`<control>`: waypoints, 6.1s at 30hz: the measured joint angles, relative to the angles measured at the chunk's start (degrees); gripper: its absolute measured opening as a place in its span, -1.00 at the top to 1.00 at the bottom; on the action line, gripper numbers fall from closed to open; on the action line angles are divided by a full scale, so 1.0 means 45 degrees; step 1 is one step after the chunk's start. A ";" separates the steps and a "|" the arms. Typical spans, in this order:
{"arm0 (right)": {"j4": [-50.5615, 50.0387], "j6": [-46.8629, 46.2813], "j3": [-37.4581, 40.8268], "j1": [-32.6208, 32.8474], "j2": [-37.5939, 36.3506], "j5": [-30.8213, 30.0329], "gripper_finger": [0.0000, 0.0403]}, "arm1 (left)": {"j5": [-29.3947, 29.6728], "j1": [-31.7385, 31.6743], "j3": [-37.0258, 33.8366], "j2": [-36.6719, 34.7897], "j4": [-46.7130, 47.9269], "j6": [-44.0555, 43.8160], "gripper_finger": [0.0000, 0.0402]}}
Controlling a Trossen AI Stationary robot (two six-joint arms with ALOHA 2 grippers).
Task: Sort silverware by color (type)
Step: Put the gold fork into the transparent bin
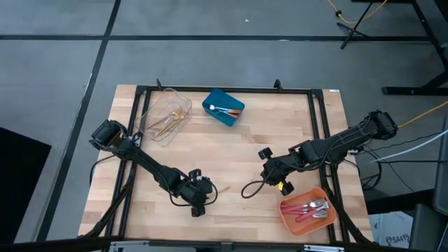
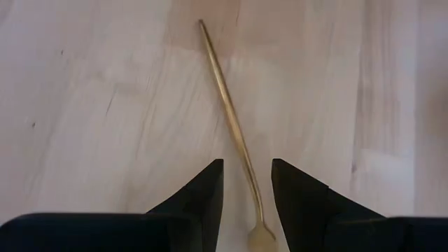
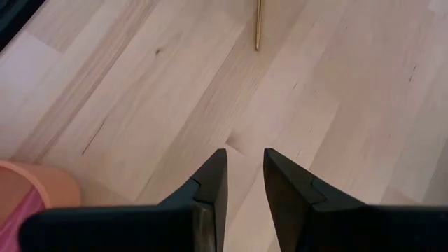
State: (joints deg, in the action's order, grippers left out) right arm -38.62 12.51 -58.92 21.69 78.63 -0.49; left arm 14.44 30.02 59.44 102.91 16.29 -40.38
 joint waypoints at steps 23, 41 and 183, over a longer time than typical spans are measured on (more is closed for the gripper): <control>-0.0003 0.0000 0.0000 0.0000 0.0000 0.0004 0.59 | -0.0090 0.0585 0.0000 0.0000 0.0248 0.0012 0.43; 0.0206 0.0000 0.0000 0.0005 0.0000 0.0000 0.59 | -0.0026 0.0593 0.0024 0.0960 0.0580 0.0131 0.49; 1.3202 0.0337 0.0010 -0.3861 0.2759 -0.0699 1.00 | 0.6479 0.0252 0.0005 -0.9658 0.6992 0.1061 0.59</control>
State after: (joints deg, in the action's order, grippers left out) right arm 20.79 14.03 -58.87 4.32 91.05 -3.64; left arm 43.59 31.16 59.46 59.45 47.76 -35.61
